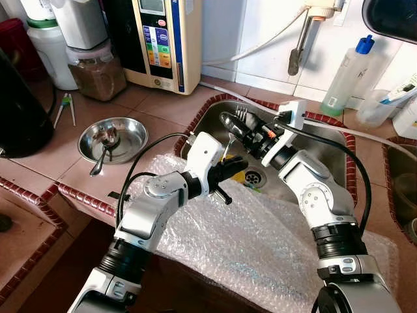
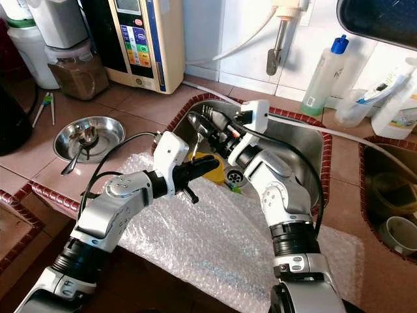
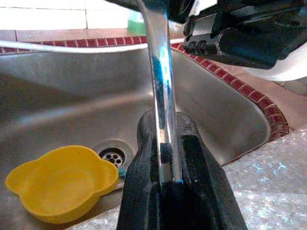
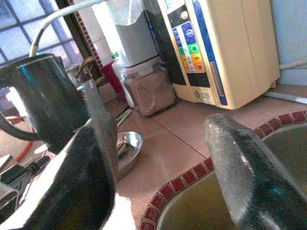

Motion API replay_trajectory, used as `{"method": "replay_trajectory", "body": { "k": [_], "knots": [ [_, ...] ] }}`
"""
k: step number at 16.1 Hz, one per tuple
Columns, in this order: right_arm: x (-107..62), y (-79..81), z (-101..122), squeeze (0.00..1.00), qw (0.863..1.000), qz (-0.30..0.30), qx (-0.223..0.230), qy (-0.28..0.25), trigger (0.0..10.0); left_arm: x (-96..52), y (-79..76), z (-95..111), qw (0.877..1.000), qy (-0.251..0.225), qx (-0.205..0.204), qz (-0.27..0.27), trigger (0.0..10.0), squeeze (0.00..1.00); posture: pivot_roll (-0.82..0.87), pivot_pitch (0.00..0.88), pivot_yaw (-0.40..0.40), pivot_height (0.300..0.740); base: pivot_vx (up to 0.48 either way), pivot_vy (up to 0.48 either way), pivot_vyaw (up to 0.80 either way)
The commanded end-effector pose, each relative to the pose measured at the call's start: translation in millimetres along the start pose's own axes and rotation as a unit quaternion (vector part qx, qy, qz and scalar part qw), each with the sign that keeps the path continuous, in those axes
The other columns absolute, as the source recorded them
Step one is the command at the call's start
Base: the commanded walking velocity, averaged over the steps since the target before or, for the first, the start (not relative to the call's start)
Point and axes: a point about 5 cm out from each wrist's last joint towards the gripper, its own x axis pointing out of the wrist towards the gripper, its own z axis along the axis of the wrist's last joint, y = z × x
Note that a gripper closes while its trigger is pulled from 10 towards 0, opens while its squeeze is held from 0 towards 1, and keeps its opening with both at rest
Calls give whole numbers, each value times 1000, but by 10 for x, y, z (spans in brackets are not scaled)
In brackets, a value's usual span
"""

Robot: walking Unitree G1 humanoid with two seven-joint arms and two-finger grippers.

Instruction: Kitchen organization

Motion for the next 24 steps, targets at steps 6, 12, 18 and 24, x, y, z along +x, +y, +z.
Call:
{"method": "replay_trajectory", "body": {
  "k": [6, 12, 18, 24],
  "knots": [
    [-207, -247, 43, 0, 996, -68, -23, 45, 0, 8, 21, 55, 999, -9, 30, 9, 0, 0, 0, 66, 10, 740, 0, 0, 0],
    [-234, -301, 49, 0, 995, -78, -25, 58, 0, -116, 329, 106, 996, -7, 52, 75, 0, 0, 6, 70, 17, 740, 0, 0, 0],
    [-210, -291, 23, 0, 995, -79, -24, 58, 0, -133, 426, 136, 993, -15, 54, 107, 10000, 0, 7, 69, 20, 740, 0, 0, 0],
    [-227, -367, -67, 0, 989, -113, -44, 82, 0, -146, 472, 137, 992, -21, 39, 114, 10000, 1000, 16, 64, 23, 740, 0, 0, 0]
  ]
}}
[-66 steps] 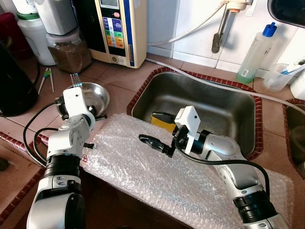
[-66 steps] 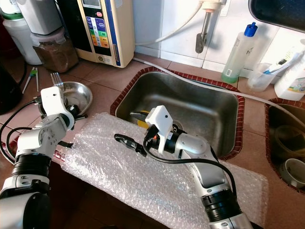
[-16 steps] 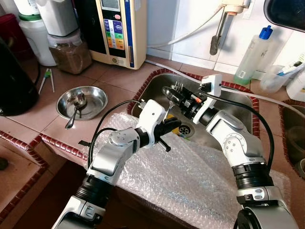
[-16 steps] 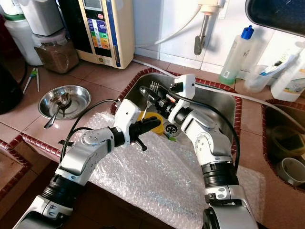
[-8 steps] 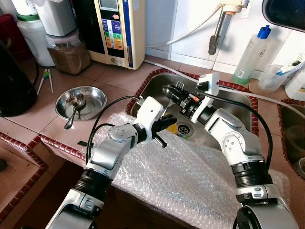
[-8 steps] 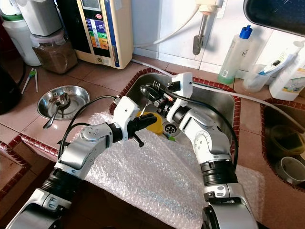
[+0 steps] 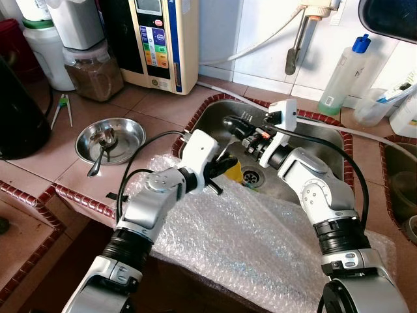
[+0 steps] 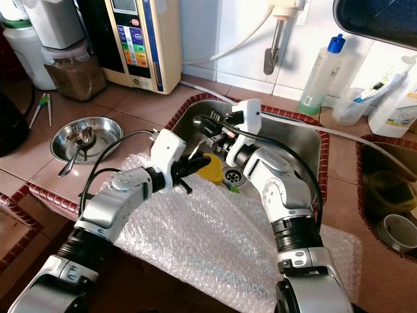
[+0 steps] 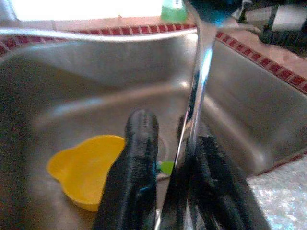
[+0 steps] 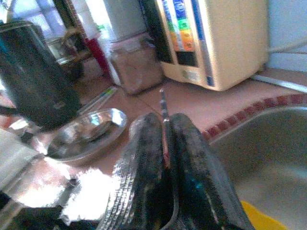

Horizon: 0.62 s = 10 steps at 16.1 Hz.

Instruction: Kitchen organization

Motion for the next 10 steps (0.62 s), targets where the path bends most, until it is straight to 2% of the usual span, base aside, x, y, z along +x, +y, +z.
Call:
{"method": "replay_trajectory", "body": {
  "k": [1, 3, 4, 5, 7, 10],
  "knots": [
    [-212, -311, -81, 0, 995, -92, -16, 32, 0, -126, 217, 180, 998, -41, 16, 44, 10000, 1000, 16, 62, 24, 740, 0, 0, 0],
    [-203, -347, -75, 0, 992, -117, -29, 28, 0, -137, 206, 181, 998, -41, 14, 35, 10000, 1000, 17, 61, 25, 740, 0, 0, 0],
    [-202, -420, -25, 0, 984, -166, -62, 11, 0, -156, 181, 181, 999, -39, 13, 18, 10000, 1000, 22, 58, 27, 740, 0, 0, 0],
    [-206, -449, 4, 0, 979, -187, -78, 1, 0, -164, 171, 176, 999, -37, 11, 11, 10000, 1000, 24, 56, 27, 740, 0, 0, 0],
    [-234, -519, 103, 0, 959, -242, -144, -29, 0, -213, 124, 140, 1000, -24, 12, -17, 10000, 1000, 30, 54, 28, 740, 0, 0, 0],
    [-231, -540, 93, 0, 959, -249, -133, -34, 0, -240, 132, 114, 1000, -16, 14, -18, 10000, 1000, 37, 53, 30, 740, 0, 0, 0]
  ]
}}
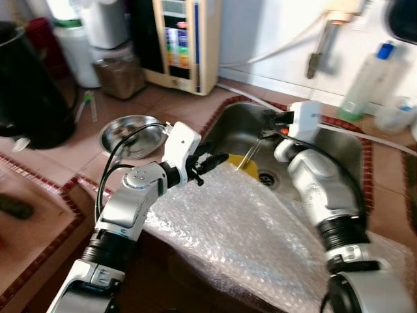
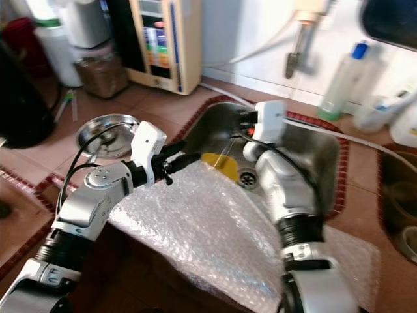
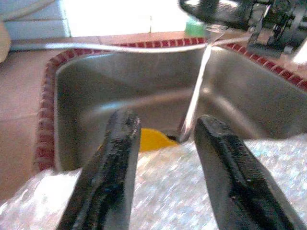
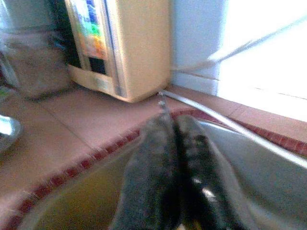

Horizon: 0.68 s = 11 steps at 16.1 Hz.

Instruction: Kitchen organization

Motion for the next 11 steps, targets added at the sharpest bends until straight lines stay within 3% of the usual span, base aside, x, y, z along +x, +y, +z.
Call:
{"method": "replay_trajectory", "body": {
  "k": [1, 2, 5, 6, 7, 8, 11],
  "knots": [
    [8, -50, 7, 0, 1000, -11, 23, -2, 0, 0, -31, 20, 1000, 2, 8, -7, 10000, 1000, 38, 52, 29, 740, 0, 0, 0],
    [22, 19, -12, 0, 998, 16, 64, 3, 0, -8, -27, 13, 1000, 6, 11, -6, 10000, 1000, 36, 54, 31, 740, 0, 0, 0],
    [11, 134, -78, 0, 991, 72, 111, 21, 0, -8, -38, 11, 1000, 9, 11, -7, 10000, 1000, 37, 57, 29, 740, 0, 0, 0],
    [10, 57, -72, 0, 995, 47, 89, 15, 0, -9, -40, 8, 1000, 10, 11, -7, 10000, 1000, 36, 56, 30, 740, 0, 0, 0],
    [6, -26, -39, 0, 999, 19, 33, -2, 0, -14, -38, 1, 1000, 12, 11, -7, 10000, 1000, 37, 57, 30, 740, 0, 0, 0],
    [1, -29, -40, 0, 1000, 19, 5, -2, 0, -18, -36, -9, 1000, 16, 13, -7, 10000, 1000, 37, 56, 30, 740, 0, 0, 0],
    [-54, -18, -210, 0, 986, 34, -155, 42, 0, -53, -35, -94, 998, 52, 18, -15, 10000, 1000, 38, 57, 29, 740, 0, 0, 0]
  ]
}}
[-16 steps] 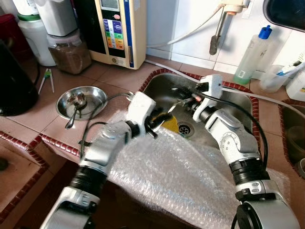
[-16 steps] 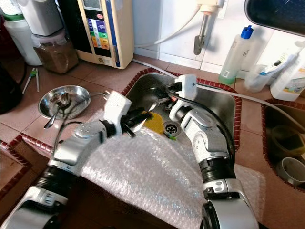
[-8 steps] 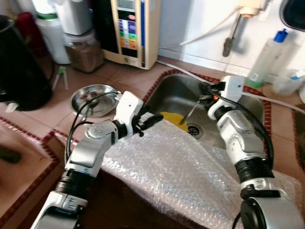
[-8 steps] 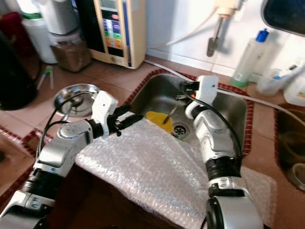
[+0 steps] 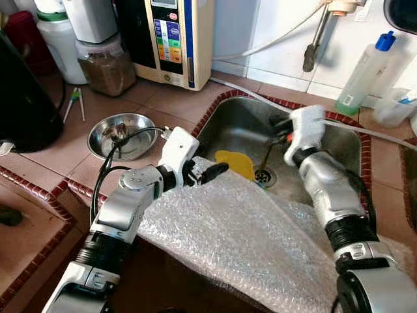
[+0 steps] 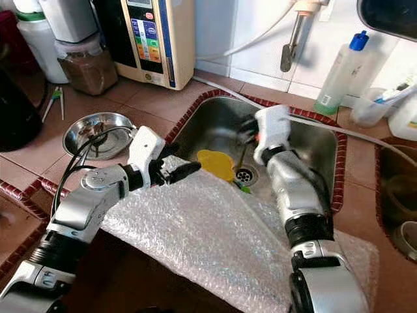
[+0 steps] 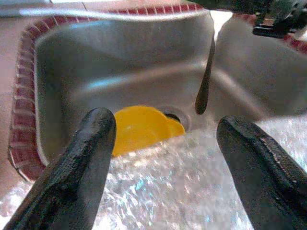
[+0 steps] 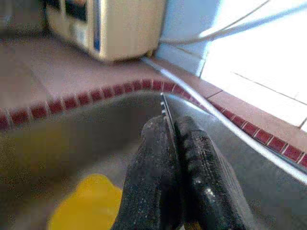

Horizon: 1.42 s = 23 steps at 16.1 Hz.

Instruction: Kitchen organization

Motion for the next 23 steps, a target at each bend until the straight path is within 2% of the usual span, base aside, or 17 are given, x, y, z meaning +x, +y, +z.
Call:
{"method": "replay_trajectory", "body": {
  "k": [1, 2, 4, 5, 6, 7, 11, 14, 17, 18, 20, 21, 23],
  "knots": [
    [-64, -20, -199, 0, 998, -8, -31, 44, 0, -32, -23, -63, 999, 26, 15, -11, 10000, 1000, 39, 57, 28, 740, 0, 0, 0],
    [-74, -36, -238, 0, 998, -12, -43, 53, 0, -36, -22, -75, 999, 31, 11, -11, 10000, 1000, 39, 59, 28, 740, 0, 0, 0],
    [-144, -114, -462, 0, 989, -28, -79, 124, 0, -63, -42, -118, 999, 46, 12, -26, 10000, 1000, 37, 59, 29, 740, 0, 0, 0],
    [-176, -131, -539, 82, 986, -31, -70, 145, 9490, -67, -46, -125, 998, 49, 13, -27, 10000, 1000, 37, 59, 29, 740, 0, 0, 0],
    [-188, -134, -567, 82, 987, -33, -52, 150, 9490, -67, -45, -125, 998, 50, 12, -26, 10000, 1000, 36, 59, 29, 740, 0, 0, 0],
    [-191, -138, -570, 1000, 987, -33, -40, 150, 10000, -67, -44, -127, 998, 51, 11, -27, 10000, 1000, 34, 59, 29, 740, 0, 0, 0],
    [-133, -116, -495, 1000, 990, -38, -52, 124, 10000, -58, -31, -117, 998, 54, 15, -23, 10000, 1000, 34, 59, 28, 740, 0, 0, 0],
    [-114, -120, -454, 1000, 992, -42, -45, 111, 10000, -68, 10, -107, 998, 53, 17, -11, 10000, 1000, 35, 59, 28, 740, 0, 0, 0],
    [-87, -133, -368, 1000, 995, -55, -24, 78, 10000, -68, 152, -44, 998, 33, 22, 50, 10000, 1000, 35, 59, 27, 740, 0, 0, 0],
    [-59, -171, -230, 1000, 997, -72, -2, 30, 10000, -74, 249, 7, 995, 18, 24, 93, 10000, 1000, 34, 59, 28, 740, 0, 0, 0],
    [-30, -217, -44, 1000, 995, -88, 31, -27, 10000, -107, 419, 83, 985, -2, 26, 171, 10000, 1000, 35, 60, 28, 740, 0, 0, 0],
    [-5, -193, 36, 1000, 994, -75, 65, -49, 10000, -147, 528, 115, 975, -6, 26, 219, 10000, 1000, 35, 60, 28, 740, 0, 0, 0],
    [16, -124, 103, 1000, 995, -51, 65, -64, 10000, -206, 652, 128, 961, -4, 24, 274, 10000, 1000, 37, 60, 30, 740, 0, 0, 0]
  ]
}}
